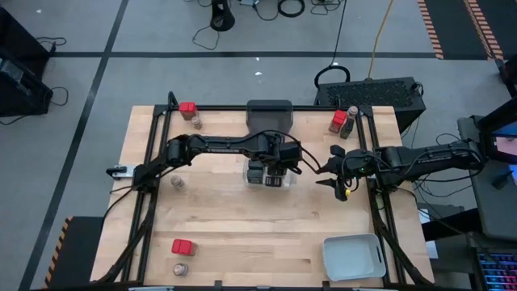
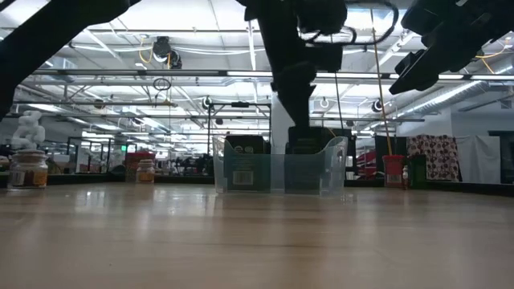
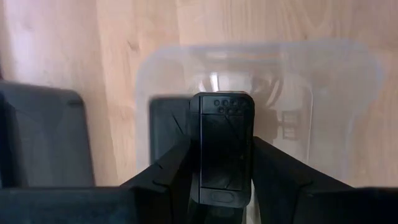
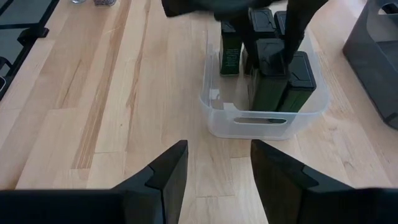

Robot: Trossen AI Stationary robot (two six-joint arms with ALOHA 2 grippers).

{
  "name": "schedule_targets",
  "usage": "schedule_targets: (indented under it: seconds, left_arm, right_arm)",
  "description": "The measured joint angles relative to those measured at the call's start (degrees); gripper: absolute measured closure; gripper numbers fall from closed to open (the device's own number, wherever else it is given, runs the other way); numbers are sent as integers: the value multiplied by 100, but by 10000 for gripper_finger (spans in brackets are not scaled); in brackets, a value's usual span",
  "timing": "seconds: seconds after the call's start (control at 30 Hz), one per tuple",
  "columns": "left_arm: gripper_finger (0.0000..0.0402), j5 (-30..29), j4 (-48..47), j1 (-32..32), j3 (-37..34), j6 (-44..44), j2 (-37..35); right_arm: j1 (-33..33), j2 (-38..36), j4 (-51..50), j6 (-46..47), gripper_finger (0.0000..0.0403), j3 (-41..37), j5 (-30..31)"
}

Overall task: Sort spices by type
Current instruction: Put the green seasoning bottle into the transparent bin

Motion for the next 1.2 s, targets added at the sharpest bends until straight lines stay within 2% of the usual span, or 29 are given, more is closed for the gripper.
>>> schedule_targets:
  seconds: [0.6, 1.2]
  left_arm:
    - [256, -140, 315, 4, -152, 152, 0]
    - [256, -102, 114, 4, -152, 184, 2]
  right_arm:
    - [0, 0, 0, -16, 245, 0, 0]
    - [0, 0, -2, -16, 245, 0, 0]
